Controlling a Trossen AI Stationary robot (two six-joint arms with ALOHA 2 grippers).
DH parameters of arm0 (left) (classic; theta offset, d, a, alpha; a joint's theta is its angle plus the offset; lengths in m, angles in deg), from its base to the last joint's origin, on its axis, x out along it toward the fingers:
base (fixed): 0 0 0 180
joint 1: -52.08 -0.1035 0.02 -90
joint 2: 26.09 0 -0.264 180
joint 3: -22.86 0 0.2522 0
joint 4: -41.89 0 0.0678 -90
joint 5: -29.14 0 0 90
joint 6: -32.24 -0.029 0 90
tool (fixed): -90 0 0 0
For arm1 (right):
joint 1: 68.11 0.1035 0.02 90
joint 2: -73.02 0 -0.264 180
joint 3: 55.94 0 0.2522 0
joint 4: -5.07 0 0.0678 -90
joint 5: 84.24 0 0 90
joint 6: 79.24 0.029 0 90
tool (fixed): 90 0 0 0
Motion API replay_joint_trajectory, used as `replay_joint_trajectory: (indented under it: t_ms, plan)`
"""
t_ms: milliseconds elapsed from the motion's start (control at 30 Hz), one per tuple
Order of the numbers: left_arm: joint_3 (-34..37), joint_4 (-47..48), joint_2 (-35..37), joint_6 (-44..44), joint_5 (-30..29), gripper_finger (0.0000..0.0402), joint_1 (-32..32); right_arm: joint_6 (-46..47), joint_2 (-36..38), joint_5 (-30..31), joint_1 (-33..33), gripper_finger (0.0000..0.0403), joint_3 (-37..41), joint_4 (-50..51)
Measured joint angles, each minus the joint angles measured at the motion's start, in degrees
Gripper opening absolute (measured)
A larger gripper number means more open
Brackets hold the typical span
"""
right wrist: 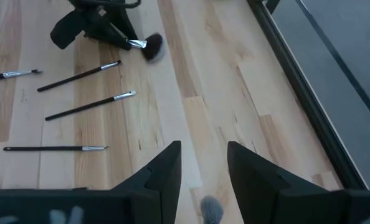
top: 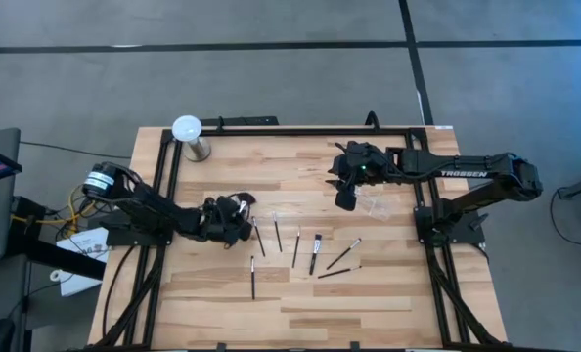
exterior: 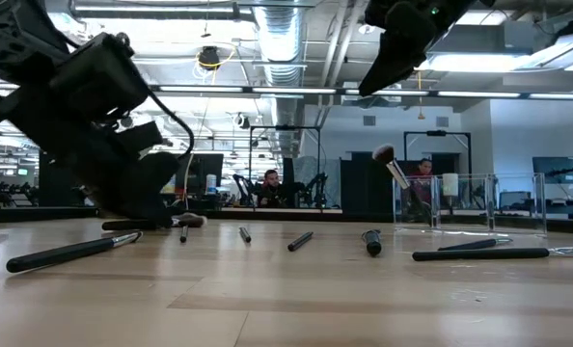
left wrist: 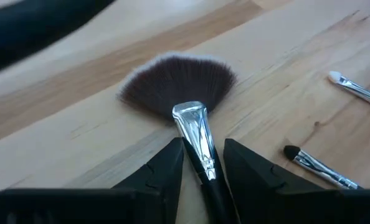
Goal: Pick & Place Makeup Supplies
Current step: Put the black makeup brush into the transparent organizer
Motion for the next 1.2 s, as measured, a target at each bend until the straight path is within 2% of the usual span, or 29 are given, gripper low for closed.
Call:
replay_joint_trajectory:
  t_ms: [200, 433, 567, 767, 1067, 1200]
  plan:
    - [-0.10, 0.11, 0.65, 0.35, -0.03, 0.0117, 1.49, 0.00, 0.00, 0.02, 0.00, 0.0121, 0.02, -0.02]
    - [1.27, -0.42, 0.77, 6.59, 0.95, 0.0117, 0.33, -0.02, 0.00, 0.02, 0.00, 0.0121, 0.02, -0.02]
    - [1.54, -2.97, 1.58, 5.85, -2.30, 0.0117, 0.56, -0.02, -0.42, 0.03, 0.00, 0.0121, 0.02, -0.05]
    - [1.66, -4.63, -0.08, 4.48, -3.66, 0.0117, 0.52, -0.47, -1.60, 0.07, -0.01, 0.0121, 0.16, 0.00]
    - [1.38, -9.89, -12.33, 10.76, -16.22, 0.0117, 7.07, -0.97, -7.13, 0.33, -0.09, 0.0121, 0.09, -1.71]
    - [1.33, -11.22, -15.71, 13.36, -20.23, 0.0113, 10.02, -0.94, -10.26, 0.42, 0.00, 0.0121, 0.11, -2.83]
